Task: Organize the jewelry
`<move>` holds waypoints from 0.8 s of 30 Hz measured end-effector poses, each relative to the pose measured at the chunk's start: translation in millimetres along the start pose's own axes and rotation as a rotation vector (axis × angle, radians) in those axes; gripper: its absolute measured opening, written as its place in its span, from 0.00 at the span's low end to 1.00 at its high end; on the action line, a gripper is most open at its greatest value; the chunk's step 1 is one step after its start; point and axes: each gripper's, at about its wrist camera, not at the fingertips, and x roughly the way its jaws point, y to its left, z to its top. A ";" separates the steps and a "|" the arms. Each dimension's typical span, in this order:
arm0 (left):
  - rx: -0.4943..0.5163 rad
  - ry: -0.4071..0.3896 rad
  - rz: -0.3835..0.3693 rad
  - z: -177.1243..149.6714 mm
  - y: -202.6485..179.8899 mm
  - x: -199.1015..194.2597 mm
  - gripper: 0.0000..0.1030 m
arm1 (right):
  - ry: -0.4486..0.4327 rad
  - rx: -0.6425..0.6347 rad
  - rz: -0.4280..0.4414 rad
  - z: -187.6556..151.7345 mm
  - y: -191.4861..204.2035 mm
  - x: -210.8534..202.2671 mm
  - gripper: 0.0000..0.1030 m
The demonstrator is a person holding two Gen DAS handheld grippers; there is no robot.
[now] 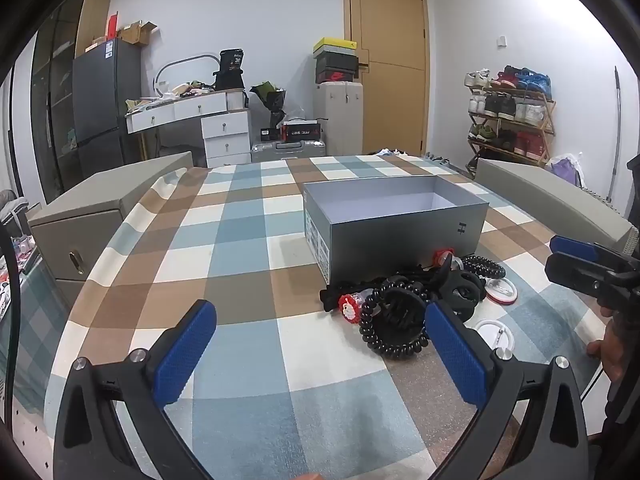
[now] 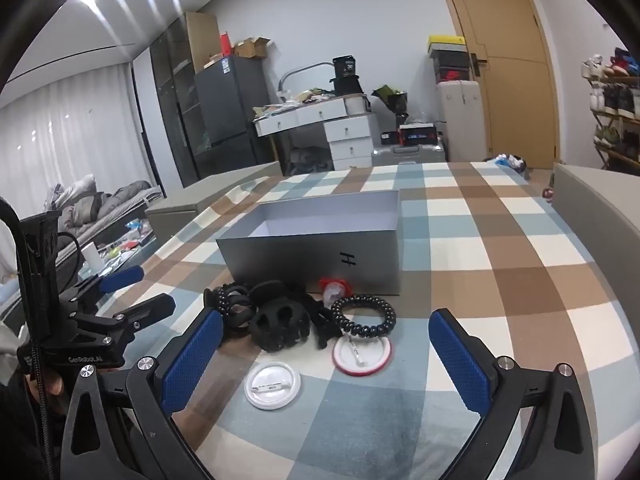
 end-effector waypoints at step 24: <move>-0.001 0.000 -0.001 -1.5 2.0 -0.1 0.99 | 0.002 -0.015 -0.015 -7.0 2.2 1.4 1.00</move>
